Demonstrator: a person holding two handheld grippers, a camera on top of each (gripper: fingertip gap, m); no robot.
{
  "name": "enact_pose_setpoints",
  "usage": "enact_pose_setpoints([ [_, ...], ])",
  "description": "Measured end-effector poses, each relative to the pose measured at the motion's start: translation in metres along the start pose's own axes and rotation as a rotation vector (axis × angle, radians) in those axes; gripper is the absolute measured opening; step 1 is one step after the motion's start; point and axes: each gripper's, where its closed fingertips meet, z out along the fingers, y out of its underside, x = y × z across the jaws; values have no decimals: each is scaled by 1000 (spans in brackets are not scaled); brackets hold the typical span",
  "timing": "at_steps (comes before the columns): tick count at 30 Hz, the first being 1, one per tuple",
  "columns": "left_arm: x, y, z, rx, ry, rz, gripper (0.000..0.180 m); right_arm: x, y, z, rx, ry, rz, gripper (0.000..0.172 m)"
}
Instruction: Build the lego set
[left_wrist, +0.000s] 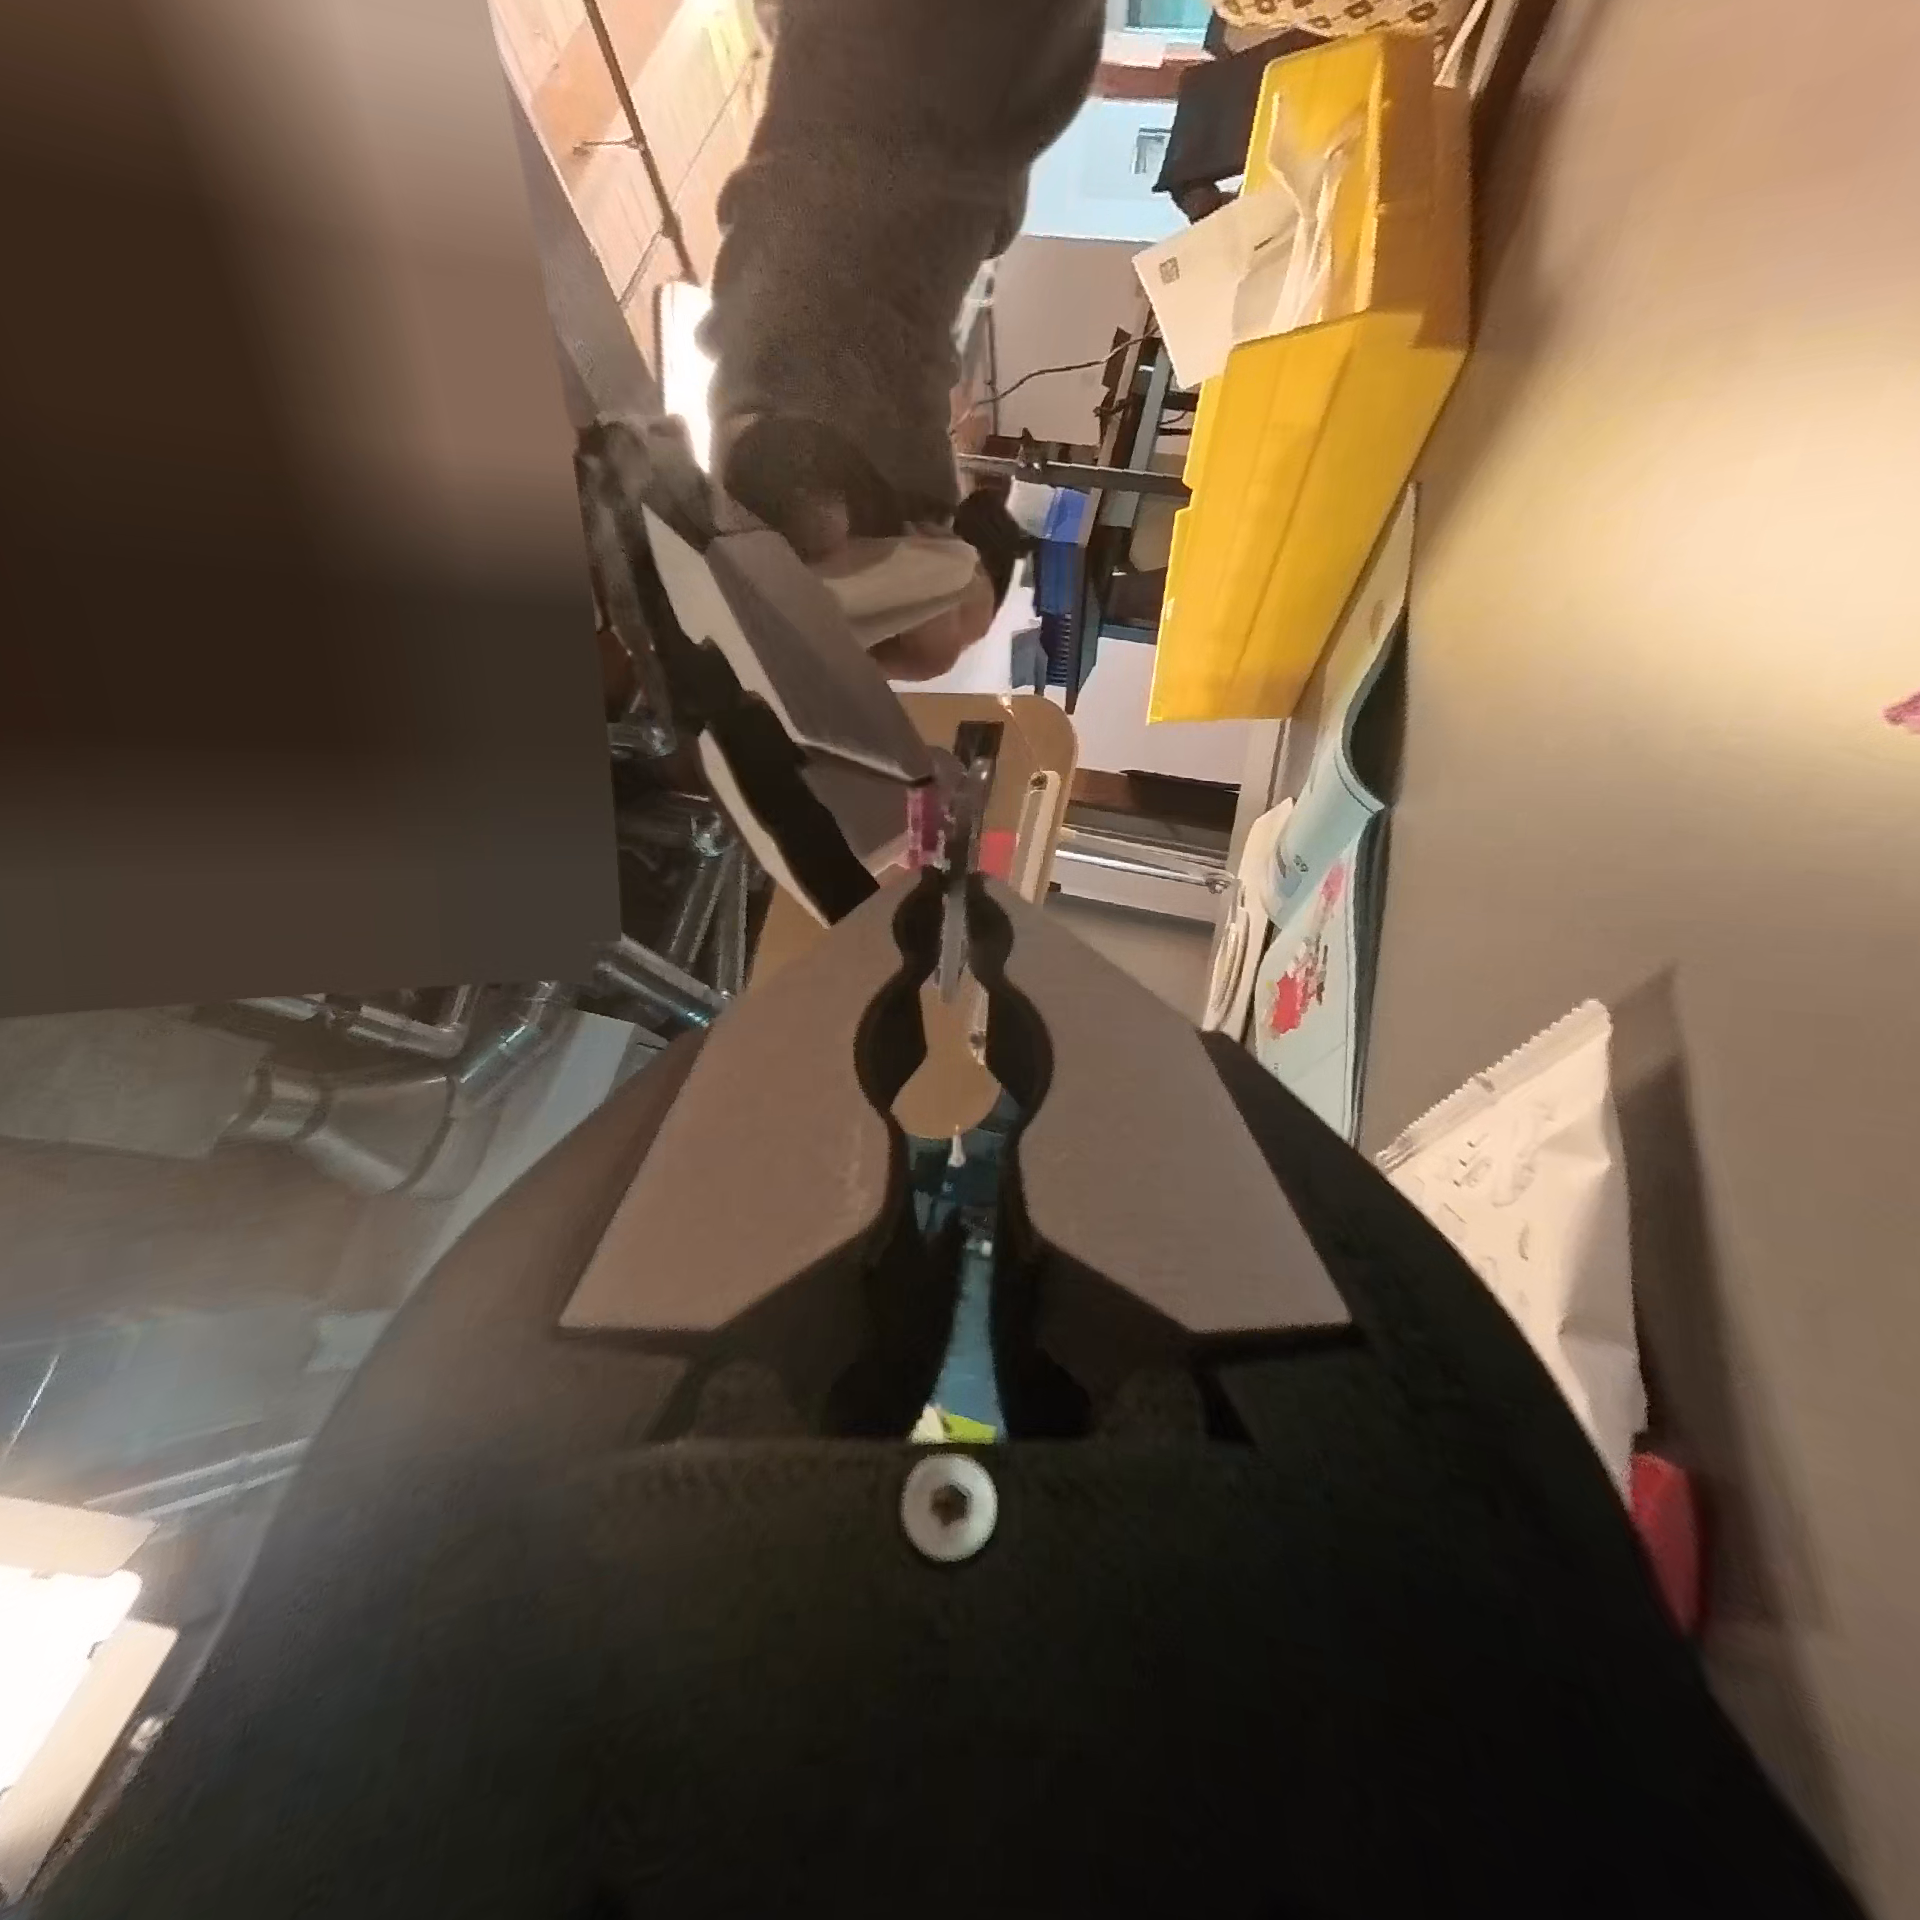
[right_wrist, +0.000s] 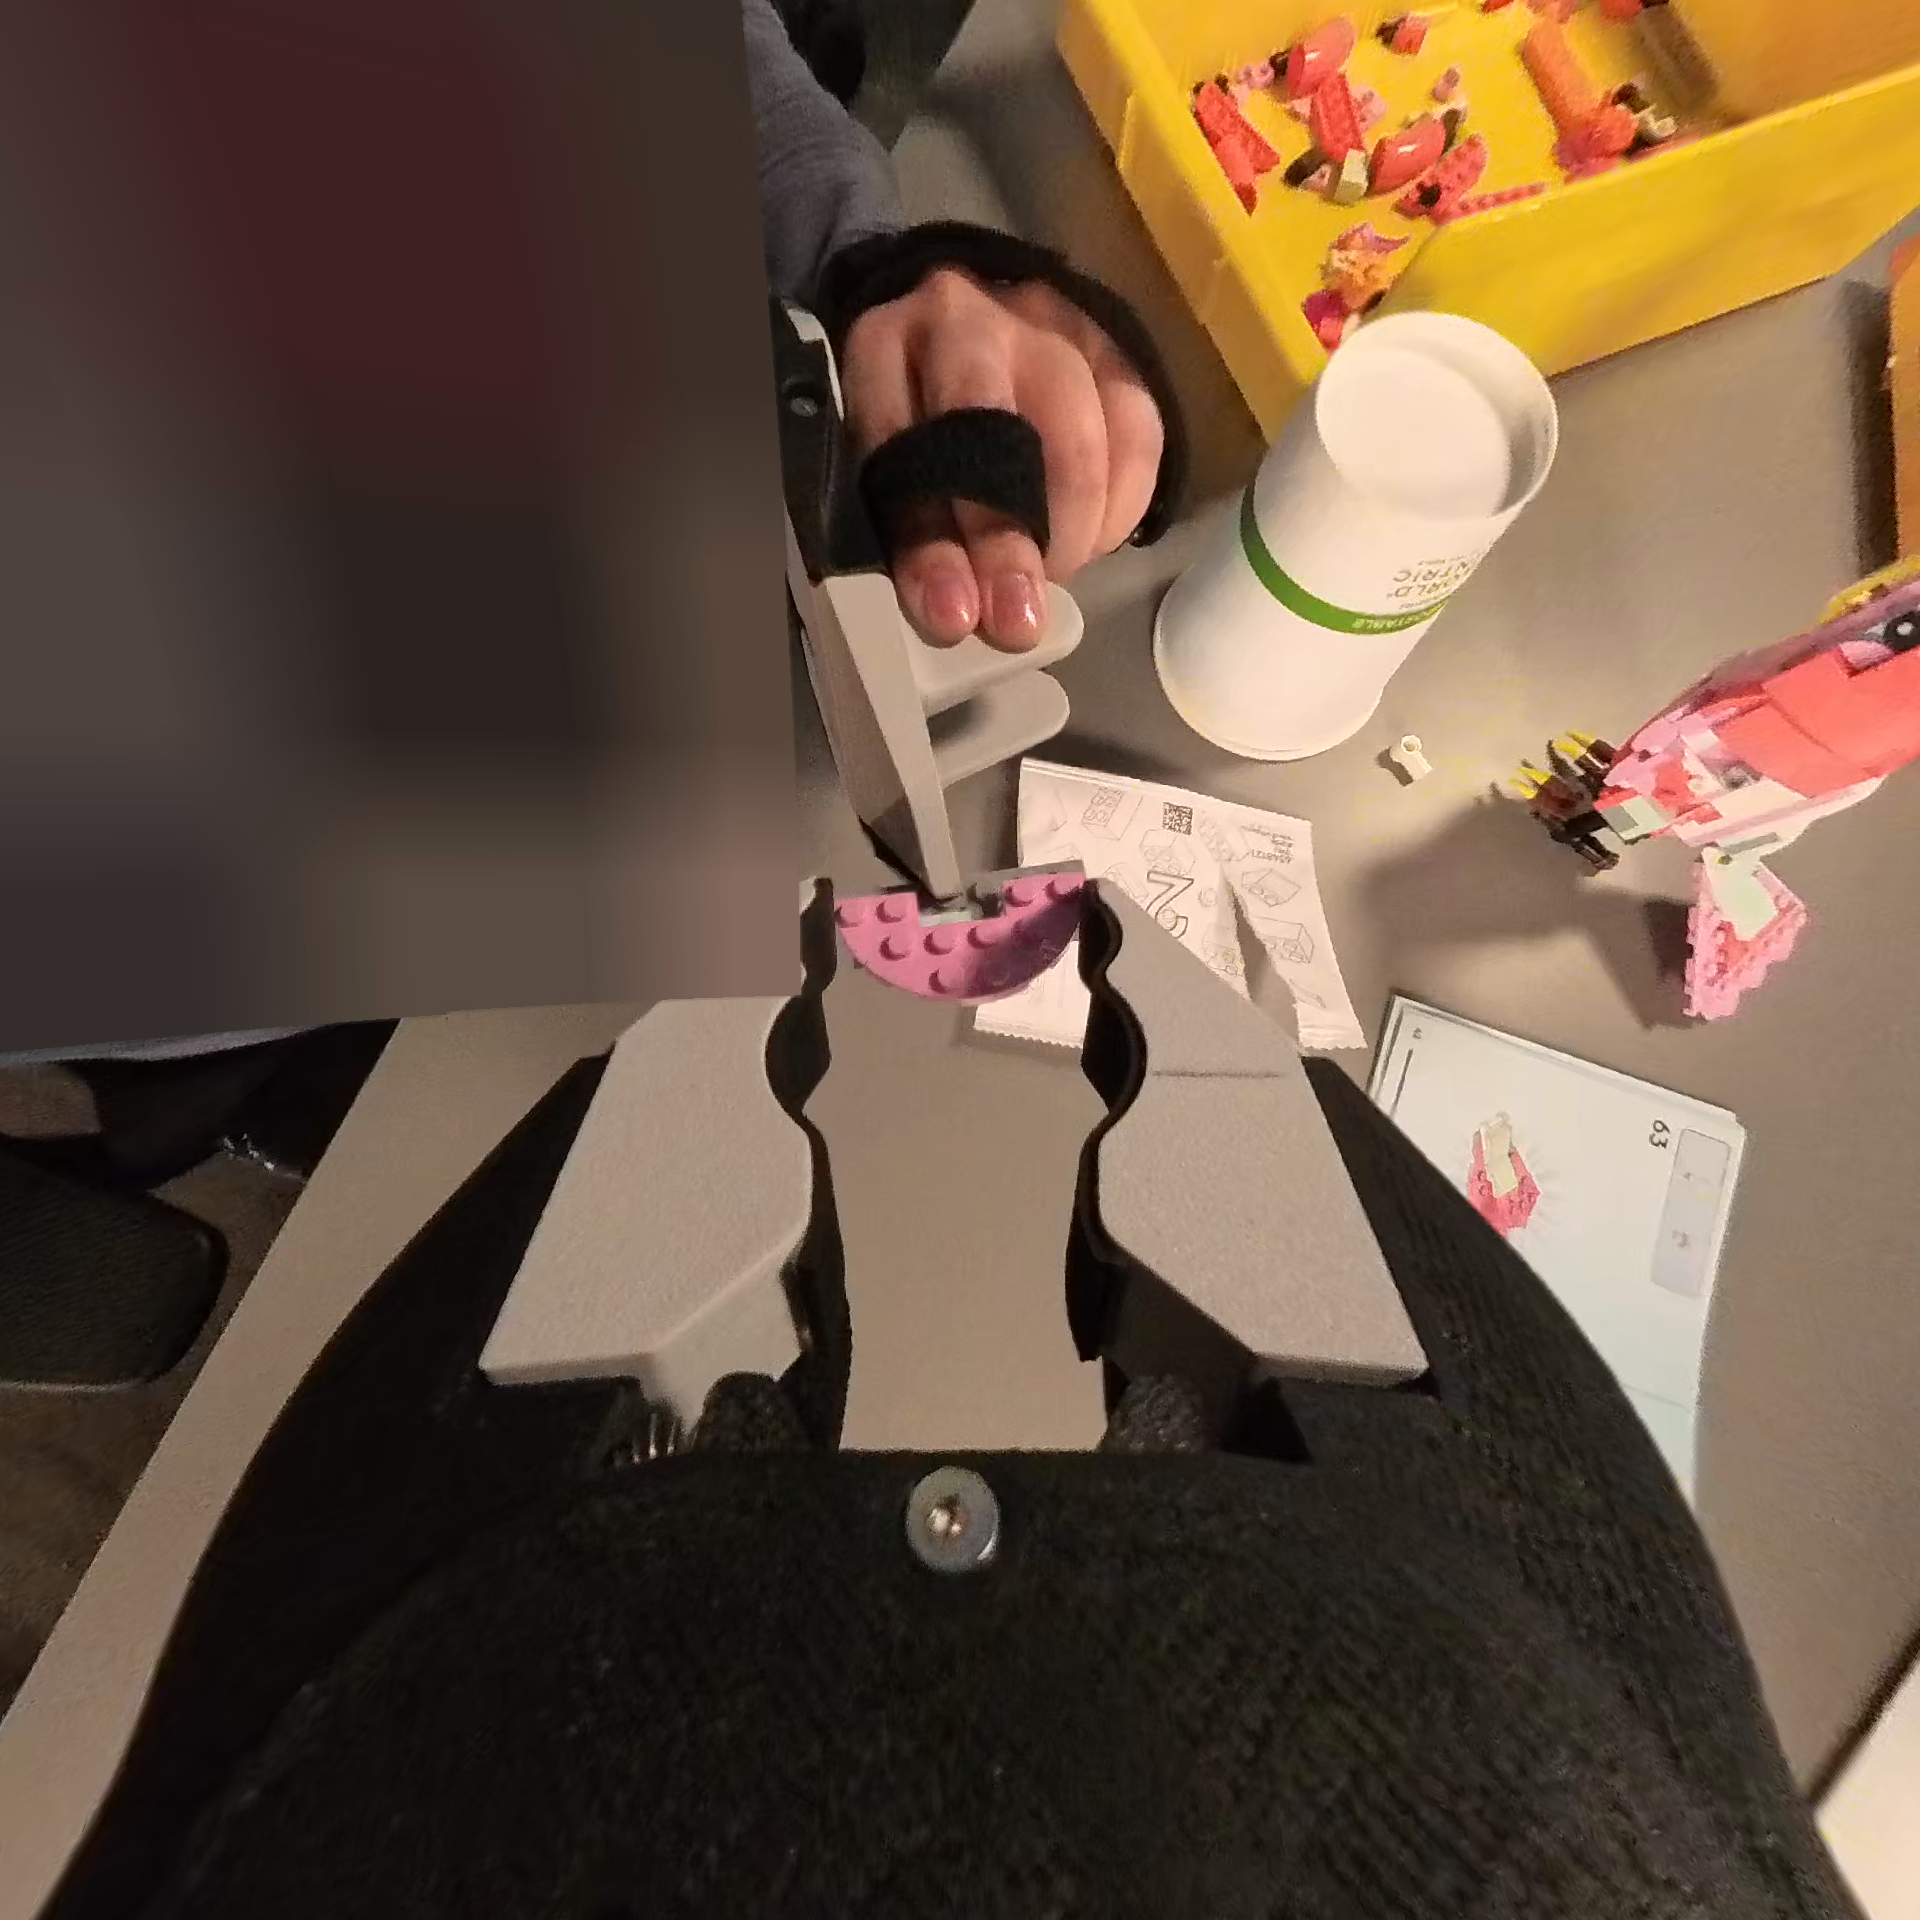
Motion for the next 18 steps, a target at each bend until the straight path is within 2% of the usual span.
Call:
enact_pose_setpoints([
  [18, -13, 2, -1, -14, -58, -19, 3, -2, -8, -6, 8, 28, 6, 46],
])
